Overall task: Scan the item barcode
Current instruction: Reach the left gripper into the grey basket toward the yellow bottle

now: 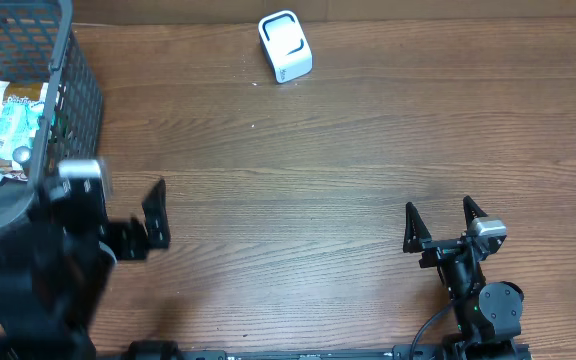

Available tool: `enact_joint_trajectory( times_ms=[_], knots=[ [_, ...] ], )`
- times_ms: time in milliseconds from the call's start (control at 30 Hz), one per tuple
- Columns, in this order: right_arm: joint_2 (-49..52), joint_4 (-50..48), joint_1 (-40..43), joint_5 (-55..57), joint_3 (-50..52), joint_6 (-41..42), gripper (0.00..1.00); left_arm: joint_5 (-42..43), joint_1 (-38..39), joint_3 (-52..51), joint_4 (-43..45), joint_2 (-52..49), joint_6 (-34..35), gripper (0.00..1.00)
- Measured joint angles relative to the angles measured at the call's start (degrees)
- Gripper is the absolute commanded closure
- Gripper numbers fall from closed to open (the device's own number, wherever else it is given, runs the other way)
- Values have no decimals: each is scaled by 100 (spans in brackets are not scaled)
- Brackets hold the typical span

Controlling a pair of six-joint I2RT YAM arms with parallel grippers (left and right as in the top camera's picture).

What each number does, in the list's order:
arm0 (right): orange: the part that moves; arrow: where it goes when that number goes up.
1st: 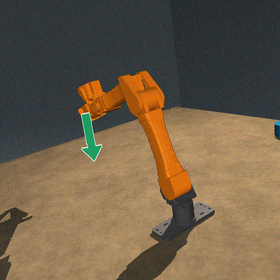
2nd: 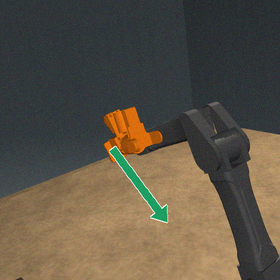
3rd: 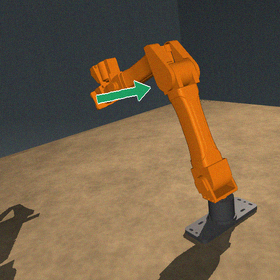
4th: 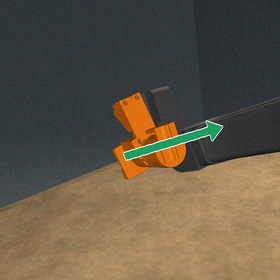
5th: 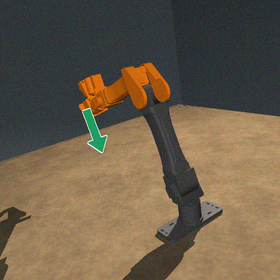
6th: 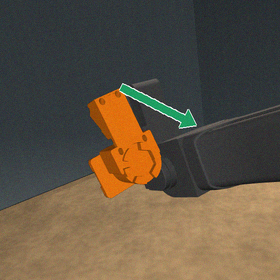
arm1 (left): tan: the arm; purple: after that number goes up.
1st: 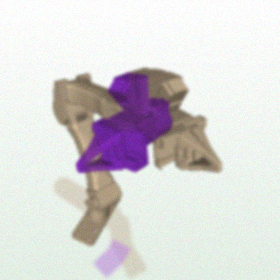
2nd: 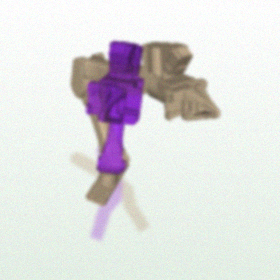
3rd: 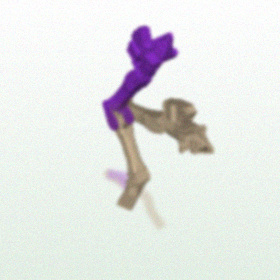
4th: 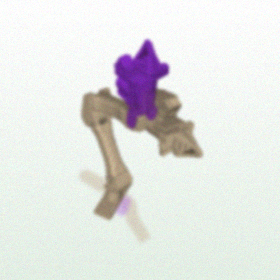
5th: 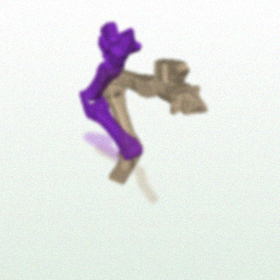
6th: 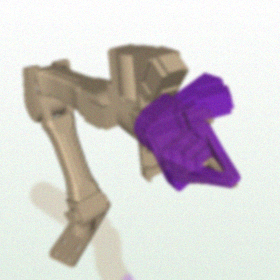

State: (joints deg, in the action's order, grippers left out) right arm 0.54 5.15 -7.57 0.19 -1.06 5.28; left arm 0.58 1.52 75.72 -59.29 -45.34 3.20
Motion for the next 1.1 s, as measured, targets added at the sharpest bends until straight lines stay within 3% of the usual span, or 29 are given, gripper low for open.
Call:
enact_joint_trajectory(
  times_ms=[200, 367, 567, 867, 1100],
  knots=[
    [0, 2, -2, 2, 2, 2, 0, -22, 0, 1384, -306, -1565, -46, 0],
    [0, 2, 0, 2, 0, 0, 0, -295, 0, 1432, -236, -2173, -367, 0],
    [0, 2, 0, 0, 0, 2, 0, -874, -155, 1440, 437, -2328, -828, 0],
    [0, 0, 0, 2, 0, 2, 0, -1108, -1759, 1497, 1056, -2328, -970, 1],
    [0, -2, 0, 0, 0, 0, 0, -348, -3189, 1547, 1436, -2586, -984, 1]
  ],
)
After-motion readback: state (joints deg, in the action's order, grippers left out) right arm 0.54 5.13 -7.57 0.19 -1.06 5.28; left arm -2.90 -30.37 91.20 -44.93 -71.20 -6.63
